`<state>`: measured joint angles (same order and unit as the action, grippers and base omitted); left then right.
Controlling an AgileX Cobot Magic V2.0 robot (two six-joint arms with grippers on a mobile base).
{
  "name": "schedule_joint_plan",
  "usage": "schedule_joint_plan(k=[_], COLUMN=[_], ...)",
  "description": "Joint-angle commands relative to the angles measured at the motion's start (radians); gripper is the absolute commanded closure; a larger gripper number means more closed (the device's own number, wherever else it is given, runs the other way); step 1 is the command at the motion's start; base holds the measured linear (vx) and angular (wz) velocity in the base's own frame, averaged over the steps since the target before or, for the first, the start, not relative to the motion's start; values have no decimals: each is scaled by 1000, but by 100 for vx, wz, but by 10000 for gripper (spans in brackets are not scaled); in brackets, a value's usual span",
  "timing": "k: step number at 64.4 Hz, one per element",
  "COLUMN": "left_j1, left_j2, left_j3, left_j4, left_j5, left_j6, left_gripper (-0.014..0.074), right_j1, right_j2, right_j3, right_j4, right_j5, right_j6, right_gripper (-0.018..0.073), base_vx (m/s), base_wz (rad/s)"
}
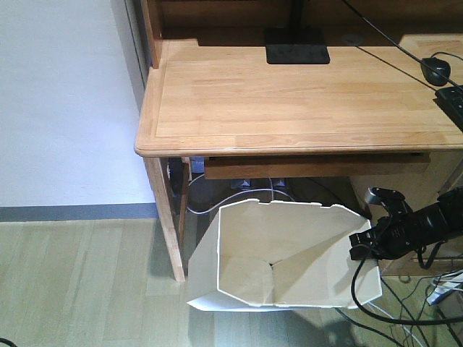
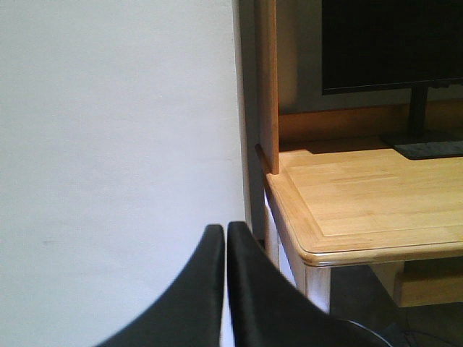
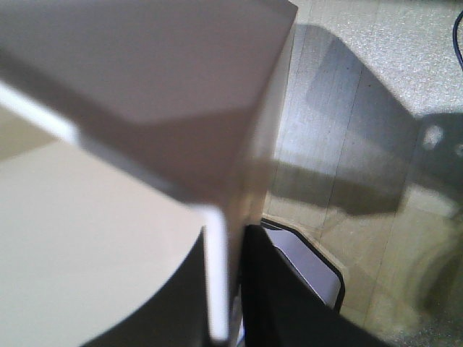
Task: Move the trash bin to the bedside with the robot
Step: 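Hold the bin in the right gripper while the base turns from the desk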
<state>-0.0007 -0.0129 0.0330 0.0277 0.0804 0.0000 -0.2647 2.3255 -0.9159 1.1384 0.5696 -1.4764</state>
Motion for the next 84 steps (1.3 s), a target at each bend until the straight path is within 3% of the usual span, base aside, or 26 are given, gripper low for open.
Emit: schedule_joint_plan(k=[1, 84], left_j1=[-6, -6], left_j2=[-15, -15], left_j3=[12, 12], left_j4=[-9, -9], left_j5=[-75, -75], left_j6=[-14, -14], left_gripper=[603, 603], right_j1=[-7, -6], right_j2=[-69, -69], right_j3=[-8, -8], right_j4=[44, 45], right_j5=[188, 187], right_j6=[0, -1], right_gripper=[564, 564], base_vx=[0, -2], base_wz=[0, 9])
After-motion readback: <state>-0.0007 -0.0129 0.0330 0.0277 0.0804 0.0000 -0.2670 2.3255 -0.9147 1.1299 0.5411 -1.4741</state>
